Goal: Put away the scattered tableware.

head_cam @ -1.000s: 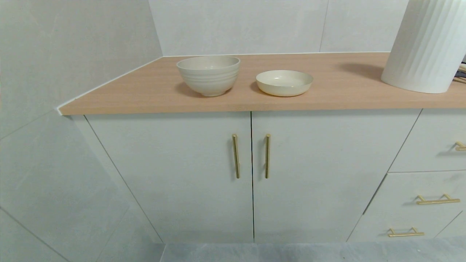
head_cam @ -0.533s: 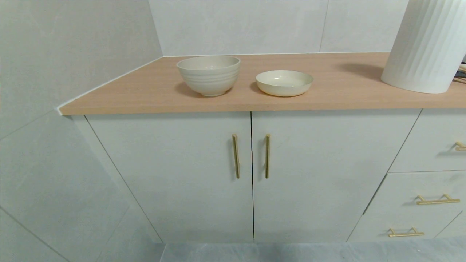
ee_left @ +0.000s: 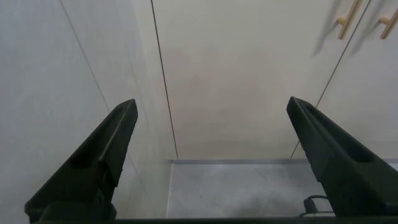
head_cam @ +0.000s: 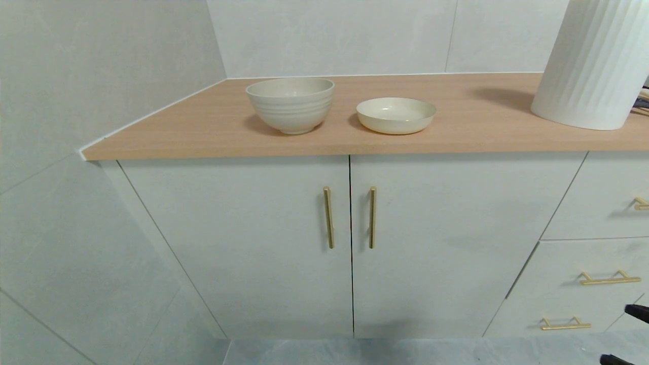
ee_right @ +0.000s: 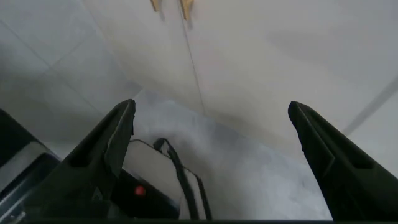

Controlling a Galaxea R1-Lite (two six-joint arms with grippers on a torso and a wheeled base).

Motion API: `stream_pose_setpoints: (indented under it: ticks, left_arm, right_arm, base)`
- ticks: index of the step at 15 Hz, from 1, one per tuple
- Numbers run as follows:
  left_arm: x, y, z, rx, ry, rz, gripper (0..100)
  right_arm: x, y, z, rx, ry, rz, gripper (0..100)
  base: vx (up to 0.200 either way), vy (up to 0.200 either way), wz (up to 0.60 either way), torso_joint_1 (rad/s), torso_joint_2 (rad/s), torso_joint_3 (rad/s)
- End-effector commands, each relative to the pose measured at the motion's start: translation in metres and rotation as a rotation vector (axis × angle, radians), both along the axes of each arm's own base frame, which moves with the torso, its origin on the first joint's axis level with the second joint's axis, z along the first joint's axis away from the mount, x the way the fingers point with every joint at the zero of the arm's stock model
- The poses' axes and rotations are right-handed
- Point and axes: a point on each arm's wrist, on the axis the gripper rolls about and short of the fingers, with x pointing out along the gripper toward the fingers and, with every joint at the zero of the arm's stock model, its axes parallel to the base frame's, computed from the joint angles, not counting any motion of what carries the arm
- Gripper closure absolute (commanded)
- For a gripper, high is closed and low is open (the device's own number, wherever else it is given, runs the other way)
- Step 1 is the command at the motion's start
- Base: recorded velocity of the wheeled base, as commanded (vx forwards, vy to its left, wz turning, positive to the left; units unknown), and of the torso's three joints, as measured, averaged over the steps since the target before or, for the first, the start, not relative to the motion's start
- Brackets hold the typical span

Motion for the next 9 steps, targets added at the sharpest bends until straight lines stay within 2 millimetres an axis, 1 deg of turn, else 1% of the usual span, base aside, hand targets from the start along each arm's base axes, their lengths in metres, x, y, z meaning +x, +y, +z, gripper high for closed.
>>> stream_pose_setpoints:
  ticks: [1, 4, 5, 6, 9]
  left_arm:
    - [0.000, 0.000, 0.000, 0.000, 0.000, 0.000, 0]
    - [0.000, 0.000, 0.000, 0.000, 0.000, 0.000, 0]
    - [0.000, 0.000, 0.000, 0.000, 0.000, 0.000, 0]
    - [0.000, 0.000, 0.000, 0.000, 0.000, 0.000, 0]
    - [0.000, 0.000, 0.000, -0.002, 0.000, 0.000, 0]
  right_arm:
    - [0.061, 0.028, -0.006, -0.040, 0.104, 0.065, 0]
    - [0.106, 0.057, -0.010, -0.031, 0.060, 0.115, 0]
    - [0.111, 0.061, -0.011, -0.031, 0.060, 0.123, 0]
    - [0.128, 0.075, -0.016, -0.035, 0.068, 0.151, 0]
    - [0.150, 0.109, -0.018, -0.039, 0.074, 0.234, 0]
  base:
    - [0.000, 0.000, 0.00, 0.000, 0.00, 0.000]
    - [0.000, 0.000, 0.00, 0.000, 0.00, 0.000]
    - [0.000, 0.000, 0.00, 0.000, 0.00, 0.000]
    - [0.000, 0.000, 0.00, 0.000, 0.00, 0.000]
    - [0.000, 0.000, 0.00, 0.000, 0.00, 0.000]
